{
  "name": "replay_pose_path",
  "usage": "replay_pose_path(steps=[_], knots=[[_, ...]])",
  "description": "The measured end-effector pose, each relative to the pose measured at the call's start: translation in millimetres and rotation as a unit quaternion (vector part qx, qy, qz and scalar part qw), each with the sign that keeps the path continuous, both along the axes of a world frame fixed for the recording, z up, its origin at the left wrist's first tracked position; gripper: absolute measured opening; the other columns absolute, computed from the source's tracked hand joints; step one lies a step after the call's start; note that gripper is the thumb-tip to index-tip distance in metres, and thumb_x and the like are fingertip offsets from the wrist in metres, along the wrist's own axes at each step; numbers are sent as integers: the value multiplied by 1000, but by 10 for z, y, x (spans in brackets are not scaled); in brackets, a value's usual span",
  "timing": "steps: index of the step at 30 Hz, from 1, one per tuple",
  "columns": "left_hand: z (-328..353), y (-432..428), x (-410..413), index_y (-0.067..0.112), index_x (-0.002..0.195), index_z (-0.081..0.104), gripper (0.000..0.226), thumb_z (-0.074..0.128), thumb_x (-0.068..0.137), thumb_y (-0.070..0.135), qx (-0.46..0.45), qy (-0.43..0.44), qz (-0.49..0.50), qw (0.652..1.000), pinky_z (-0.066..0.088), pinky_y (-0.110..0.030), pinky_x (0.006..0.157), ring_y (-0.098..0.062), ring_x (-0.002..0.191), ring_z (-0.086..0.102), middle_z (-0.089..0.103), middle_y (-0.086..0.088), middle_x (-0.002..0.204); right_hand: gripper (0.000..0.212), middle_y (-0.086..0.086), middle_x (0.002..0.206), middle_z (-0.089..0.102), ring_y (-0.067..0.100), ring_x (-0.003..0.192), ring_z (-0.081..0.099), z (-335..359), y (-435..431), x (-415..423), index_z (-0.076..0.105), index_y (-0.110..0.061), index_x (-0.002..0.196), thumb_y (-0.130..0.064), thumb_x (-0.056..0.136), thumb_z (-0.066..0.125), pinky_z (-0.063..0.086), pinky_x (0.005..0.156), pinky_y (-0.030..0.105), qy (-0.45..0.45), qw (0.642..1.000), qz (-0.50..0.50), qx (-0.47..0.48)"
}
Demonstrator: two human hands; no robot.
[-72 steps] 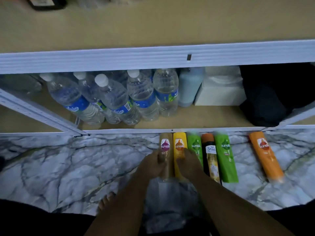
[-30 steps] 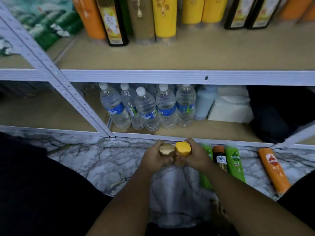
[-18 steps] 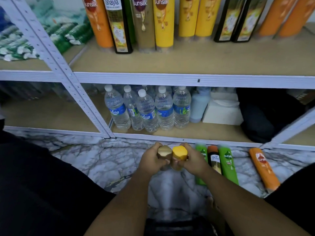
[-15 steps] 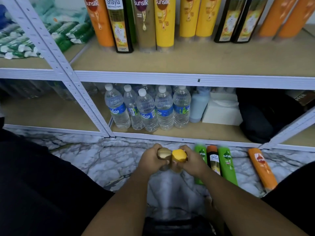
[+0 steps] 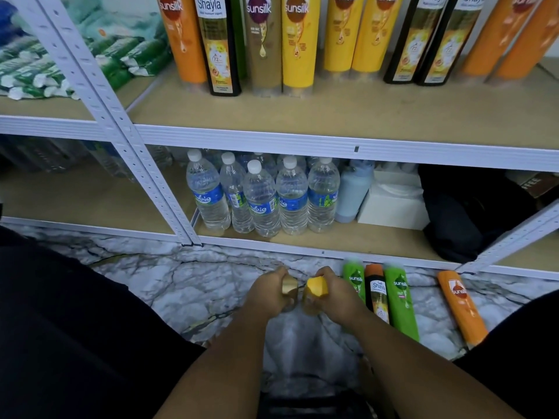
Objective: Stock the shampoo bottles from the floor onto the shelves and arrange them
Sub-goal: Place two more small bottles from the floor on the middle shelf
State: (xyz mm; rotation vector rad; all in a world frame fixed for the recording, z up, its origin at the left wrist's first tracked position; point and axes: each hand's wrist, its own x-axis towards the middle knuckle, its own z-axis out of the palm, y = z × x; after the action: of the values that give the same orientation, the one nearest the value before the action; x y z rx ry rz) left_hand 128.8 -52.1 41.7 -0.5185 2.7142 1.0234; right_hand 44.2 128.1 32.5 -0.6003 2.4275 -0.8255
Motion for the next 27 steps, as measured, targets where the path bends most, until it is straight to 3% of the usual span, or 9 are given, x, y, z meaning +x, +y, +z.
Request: replay_pose_path(steps=[7, 10, 12, 17, 20, 23, 27], knots=[[50, 4, 12, 17, 109, 63, 41, 81, 73, 15, 44, 10, 33, 998, 46, -26, 72, -23, 92, 65, 71, -4, 98, 39, 0, 88, 68, 20, 79, 64, 78, 31, 8, 50, -33, 104, -26, 78, 78, 45, 60, 29, -5, 1000, 3, -20], [156, -29, -40, 21, 110, 63, 43, 83, 72, 14, 86, 26, 46, 995, 49, -25, 74, -15, 88, 64, 71, 3, 95, 46, -5, 93, 67, 15, 83, 64, 283, 31, -119, 54, -33, 112, -21, 77, 82, 44, 60, 11, -28, 999, 8, -39], [364, -80, -158, 27, 106, 63, 43, 84, 70, 15, 105, 43, 35, 993, 54, -28, 78, -13, 86, 66, 72, 7, 93, 52, -7, 99, 67, 13, 89, 63, 563, 3, -283, 56, -30, 120, -21, 77, 83, 43, 66, 7, -19, 998, 43, -46], [1302, -278, -615, 31, 111, 61, 45, 87, 75, 24, 115, 95, -33, 988, 55, -32, 88, -6, 91, 67, 72, 10, 97, 52, -13, 102, 70, 1, 90, 65, 1657, 23, -763, 55, -37, 116, -30, 75, 87, 50, 78, 18, 30, 993, 74, -91], [2037, -383, -812, 37, 111, 58, 45, 87, 77, 31, 112, 174, -35, 978, 52, -24, 79, 0, 85, 63, 69, 12, 99, 51, -13, 109, 67, 3, 97, 63, 2384, 59, -910, 52, -36, 115, -28, 77, 86, 53, 79, 22, 56, 983, 58, -168], [2796, -370, -930, 41, 113, 56, 46, 85, 78, 36, 134, 260, -39, 956, 56, -23, 77, -5, 88, 66, 70, 14, 105, 45, -7, 106, 71, 7, 97, 65, 2982, 77, -973, 56, -25, 119, -18, 82, 81, 55, 81, 23, 74, 953, 7, -294], [3538, -324, -1099, 28, 119, 59, 40, 80, 85, 27, 170, 364, -42, 915, 50, -10, 72, -8, 94, 67, 72, 12, 109, 42, -4, 109, 72, 11, 105, 67, 3536, -14, -1077, 58, -24, 124, -23, 85, 76, 55, 86, 33, 121, 901, -16, -416]])
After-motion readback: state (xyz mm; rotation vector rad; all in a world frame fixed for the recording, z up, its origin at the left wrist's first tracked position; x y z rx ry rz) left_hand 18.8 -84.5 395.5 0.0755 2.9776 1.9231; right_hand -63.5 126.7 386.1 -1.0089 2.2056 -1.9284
